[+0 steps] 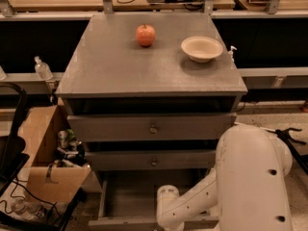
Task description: Open bottom drawer
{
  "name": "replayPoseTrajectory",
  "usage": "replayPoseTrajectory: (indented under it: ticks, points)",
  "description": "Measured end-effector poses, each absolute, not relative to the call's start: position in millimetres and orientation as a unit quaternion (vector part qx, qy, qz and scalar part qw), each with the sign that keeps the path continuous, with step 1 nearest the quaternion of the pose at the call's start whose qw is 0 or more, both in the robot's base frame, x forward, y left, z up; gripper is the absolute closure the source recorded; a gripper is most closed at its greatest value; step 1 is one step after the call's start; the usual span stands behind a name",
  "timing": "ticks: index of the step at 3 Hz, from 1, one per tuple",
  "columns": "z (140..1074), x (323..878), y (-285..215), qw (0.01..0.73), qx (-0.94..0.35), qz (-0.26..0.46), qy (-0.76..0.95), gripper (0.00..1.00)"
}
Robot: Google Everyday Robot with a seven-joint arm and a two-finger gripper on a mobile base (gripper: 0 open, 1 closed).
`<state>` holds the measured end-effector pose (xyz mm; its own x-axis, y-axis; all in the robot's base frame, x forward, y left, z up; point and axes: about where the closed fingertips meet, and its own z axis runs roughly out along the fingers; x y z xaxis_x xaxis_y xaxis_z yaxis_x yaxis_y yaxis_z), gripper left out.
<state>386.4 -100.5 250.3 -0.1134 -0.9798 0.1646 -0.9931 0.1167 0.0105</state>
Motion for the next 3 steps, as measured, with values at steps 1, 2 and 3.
replayPoseTrajectory:
  ticks: [1,2,3]
  points:
    - [289.5,421.4,-95.4,0.039,0.695,0.093,-0.712,0.86]
    - [322.1,464.8,-105.3,0.003,0.712,0.122,-0.691,1.0]
    - [309.7,509.2,-148.8,-0.024,0.708,0.11,-0.698,1.0]
